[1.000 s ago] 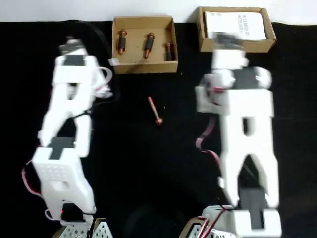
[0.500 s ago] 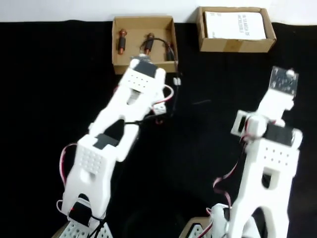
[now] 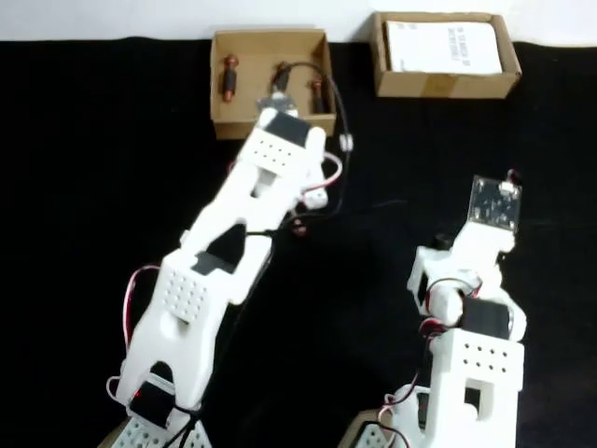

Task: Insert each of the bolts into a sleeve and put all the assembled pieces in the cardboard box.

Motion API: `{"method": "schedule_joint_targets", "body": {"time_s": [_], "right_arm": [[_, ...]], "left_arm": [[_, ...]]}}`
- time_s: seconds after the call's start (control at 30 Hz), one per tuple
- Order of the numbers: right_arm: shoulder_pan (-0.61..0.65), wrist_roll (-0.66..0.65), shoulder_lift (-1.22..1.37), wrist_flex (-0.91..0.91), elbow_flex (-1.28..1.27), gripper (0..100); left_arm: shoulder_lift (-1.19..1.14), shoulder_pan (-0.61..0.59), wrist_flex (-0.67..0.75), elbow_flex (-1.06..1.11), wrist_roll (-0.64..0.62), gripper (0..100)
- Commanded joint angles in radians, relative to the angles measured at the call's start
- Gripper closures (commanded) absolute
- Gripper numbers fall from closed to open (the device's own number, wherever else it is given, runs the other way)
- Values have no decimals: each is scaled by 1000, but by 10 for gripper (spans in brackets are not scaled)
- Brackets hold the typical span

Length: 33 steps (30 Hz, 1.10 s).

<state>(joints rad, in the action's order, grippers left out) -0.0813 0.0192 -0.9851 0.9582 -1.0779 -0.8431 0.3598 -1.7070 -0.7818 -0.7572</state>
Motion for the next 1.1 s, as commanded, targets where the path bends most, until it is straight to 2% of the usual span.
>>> {"method": "schedule_joint_targets", "body": {"time_s": [0.0, 0.1, 0.2, 0.4, 0.5, 0.7, 0.83, 1.07], "right_arm": [[7, -6, -27, -18, -1, 992], [7, -6, -28, -15, -2, 992], [7, -6, -30, -15, -2, 992], [7, -6, -30, -15, -2, 992], [7, -6, -30, -15, -2, 992], [7, -6, -30, -15, -2, 992], [7, -6, -28, -15, -2, 992], [7, -6, -28, -15, -2, 992]], "left_arm": [[-62, 2, 52, -39, -5, 800], [-119, 2, 64, -41, 0, 801], [-128, -7, 60, -39, 14, 846], [-127, -81, 49, -105, 203, 973], [-130, -127, 6, -182, 334, 990], [-127, -170, -43, -242, 781, 987], [-127, -171, -54, -232, 1138, 987], [-127, -193, -54, -214, 1642, 987]]}}
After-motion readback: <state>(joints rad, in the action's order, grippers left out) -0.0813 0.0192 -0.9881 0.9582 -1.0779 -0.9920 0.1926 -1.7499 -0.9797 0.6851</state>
